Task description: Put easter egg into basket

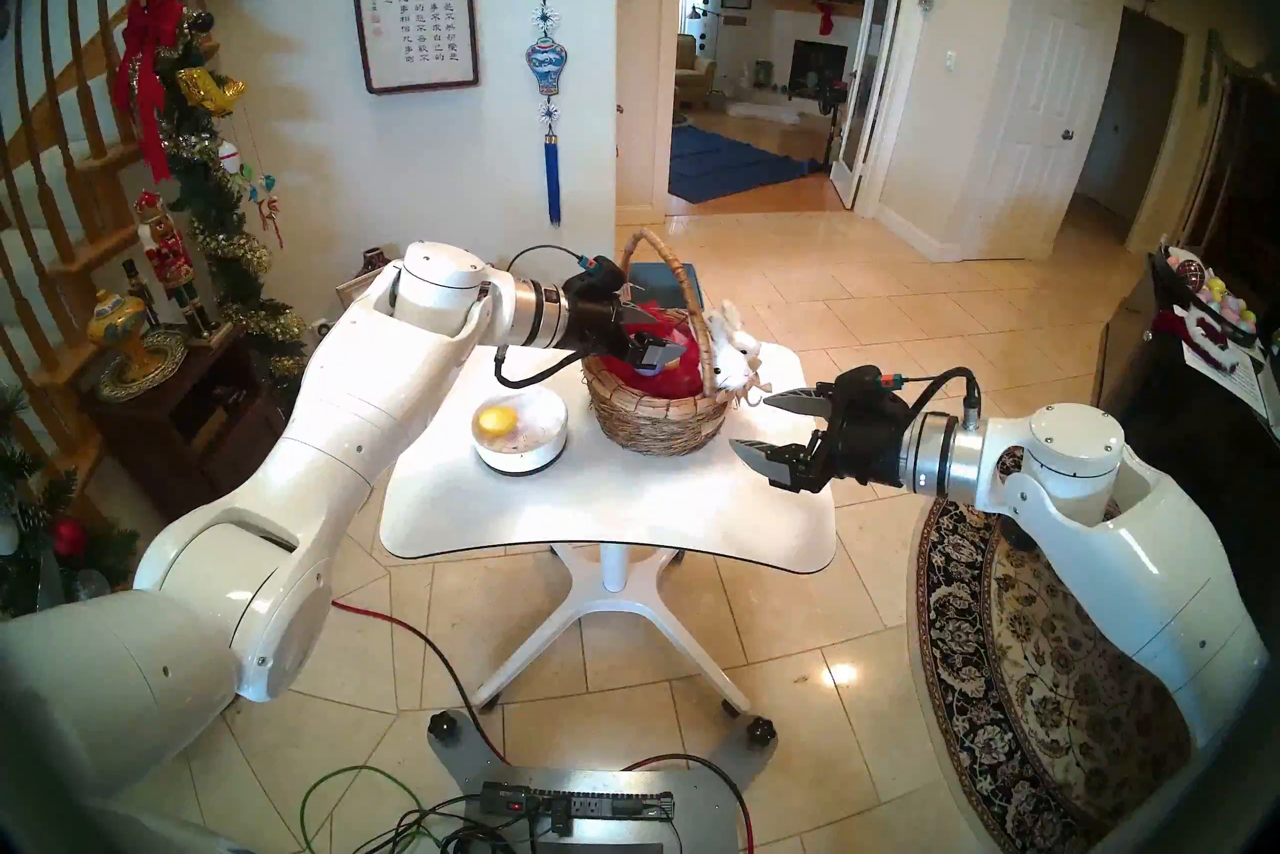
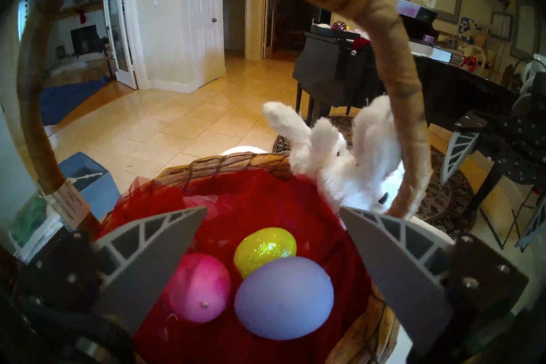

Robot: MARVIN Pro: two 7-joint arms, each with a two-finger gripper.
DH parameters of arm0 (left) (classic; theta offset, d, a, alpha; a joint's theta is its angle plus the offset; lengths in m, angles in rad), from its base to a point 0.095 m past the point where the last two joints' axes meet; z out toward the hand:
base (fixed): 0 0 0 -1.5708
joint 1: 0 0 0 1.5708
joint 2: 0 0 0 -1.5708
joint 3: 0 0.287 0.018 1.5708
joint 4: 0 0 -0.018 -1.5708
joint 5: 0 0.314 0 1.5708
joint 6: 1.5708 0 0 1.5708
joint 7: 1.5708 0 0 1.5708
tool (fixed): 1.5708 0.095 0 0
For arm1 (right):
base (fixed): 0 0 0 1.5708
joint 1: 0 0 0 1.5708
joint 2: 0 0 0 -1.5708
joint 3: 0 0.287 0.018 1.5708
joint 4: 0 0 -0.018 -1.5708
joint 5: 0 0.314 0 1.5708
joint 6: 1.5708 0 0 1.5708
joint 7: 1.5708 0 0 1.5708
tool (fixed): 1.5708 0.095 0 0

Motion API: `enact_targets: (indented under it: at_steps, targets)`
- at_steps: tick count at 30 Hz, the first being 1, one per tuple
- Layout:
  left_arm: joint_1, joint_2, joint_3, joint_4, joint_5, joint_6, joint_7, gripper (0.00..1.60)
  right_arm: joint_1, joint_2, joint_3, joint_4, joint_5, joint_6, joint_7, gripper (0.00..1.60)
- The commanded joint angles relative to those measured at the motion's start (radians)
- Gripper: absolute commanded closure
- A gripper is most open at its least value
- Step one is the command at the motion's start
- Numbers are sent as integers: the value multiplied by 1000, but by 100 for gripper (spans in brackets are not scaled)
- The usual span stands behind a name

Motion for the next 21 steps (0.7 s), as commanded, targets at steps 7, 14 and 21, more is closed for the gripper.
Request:
enact_targets:
  at_steps: [7,14,21]
  targets:
    - [52,121,-66,-151,-18,40,-54,0,2,2,8,-1,1,-2,-1,0]
    - [152,211,-104,-248,-18,75,-79,3,3,2,7,-1,1,-2,-1,0]
    - [277,298,-167,-367,-35,104,-102,0,4,2,7,-1,1,-2,-1,0]
